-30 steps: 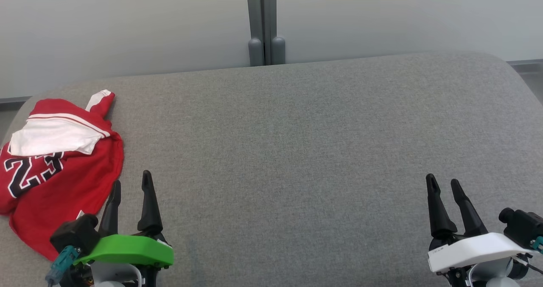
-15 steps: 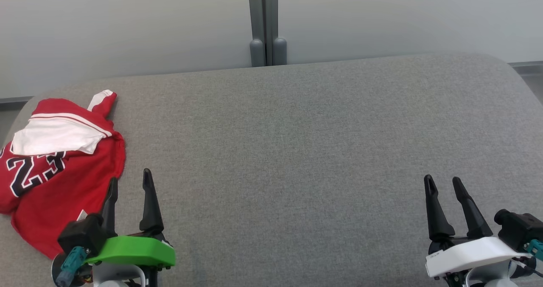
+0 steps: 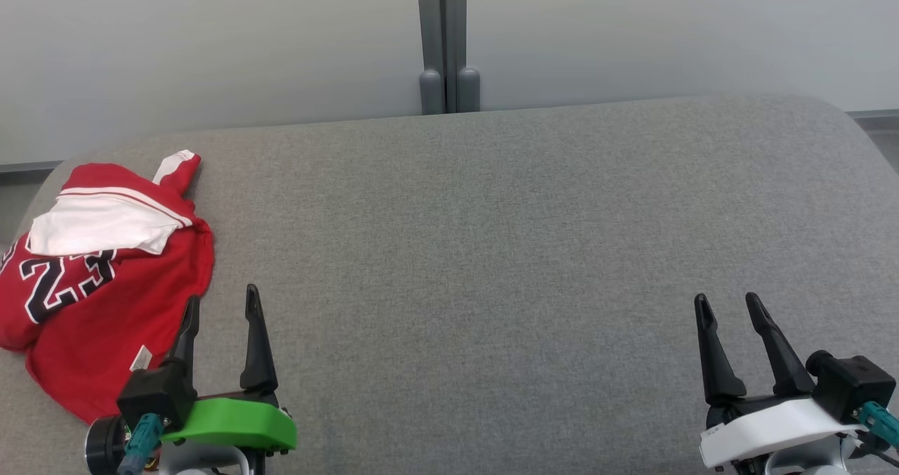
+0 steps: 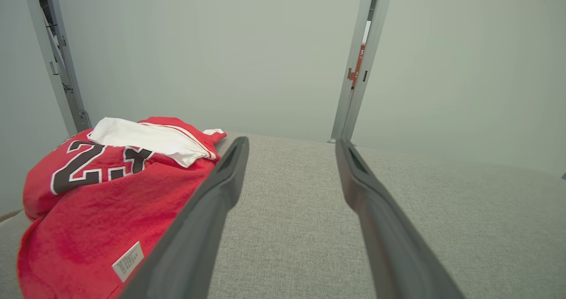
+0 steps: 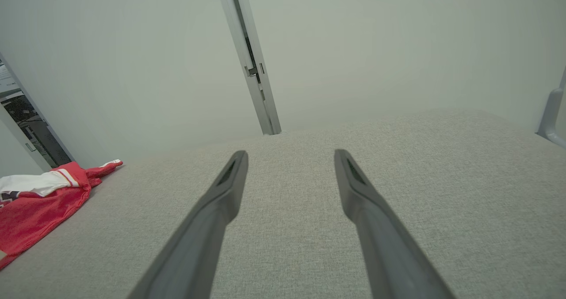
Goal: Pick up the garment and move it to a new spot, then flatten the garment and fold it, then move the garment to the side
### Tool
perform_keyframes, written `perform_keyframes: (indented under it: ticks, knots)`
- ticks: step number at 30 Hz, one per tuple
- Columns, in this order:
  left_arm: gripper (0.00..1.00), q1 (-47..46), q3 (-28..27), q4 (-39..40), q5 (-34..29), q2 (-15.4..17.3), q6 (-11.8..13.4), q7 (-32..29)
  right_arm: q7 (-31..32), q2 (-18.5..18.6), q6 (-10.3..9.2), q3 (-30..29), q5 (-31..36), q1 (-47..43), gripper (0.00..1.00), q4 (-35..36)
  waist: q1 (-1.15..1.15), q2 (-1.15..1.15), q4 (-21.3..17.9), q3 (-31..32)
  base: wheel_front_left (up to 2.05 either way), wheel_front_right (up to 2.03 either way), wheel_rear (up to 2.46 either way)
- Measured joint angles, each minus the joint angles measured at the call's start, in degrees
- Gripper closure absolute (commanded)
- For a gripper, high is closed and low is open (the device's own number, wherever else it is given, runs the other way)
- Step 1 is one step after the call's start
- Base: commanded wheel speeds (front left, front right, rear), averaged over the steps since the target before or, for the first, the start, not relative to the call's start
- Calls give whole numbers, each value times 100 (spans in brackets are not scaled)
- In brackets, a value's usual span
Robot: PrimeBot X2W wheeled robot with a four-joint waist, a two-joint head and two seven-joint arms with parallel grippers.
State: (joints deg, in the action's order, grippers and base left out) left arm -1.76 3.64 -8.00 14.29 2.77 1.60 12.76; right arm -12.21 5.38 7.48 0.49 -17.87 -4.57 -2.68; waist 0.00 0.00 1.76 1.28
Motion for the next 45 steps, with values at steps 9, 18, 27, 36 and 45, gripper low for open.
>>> perform_keyframes:
  ticks: [9, 18, 27, 36, 45]
  knots:
    - [0, 4, 83, -37, -120, 18, -104, -93, 12, 25, 0, -10, 355, -82, 0, 121, 0, 0, 60, 29, 0, 0, 0]
    - [0, 30, 170, 218, -381, 64, -87, -331, 111, 34, 0, -14, 670, -138, 0, 267, 0, 0, 118, 52, 0, 0, 0]
    - [0, 116, 153, 263, -463, 130, -3, -408, 231, 22, 1, -71, 792, -210, 0, 391, 0, 0, 114, 50, 0, 0, 0]
    - [0, 126, 67, 154, -300, 148, 25, -514, 280, -14, 1, -160, 695, -224, 0, 392, 0, 0, 87, 50, 0, 0, 0]
    - [0, 167, 89, 219, -274, 186, 70, -615, 307, -30, 1, -166, 687, -227, 0, 380, 0, 0, 71, 64, 0, 0, 0]
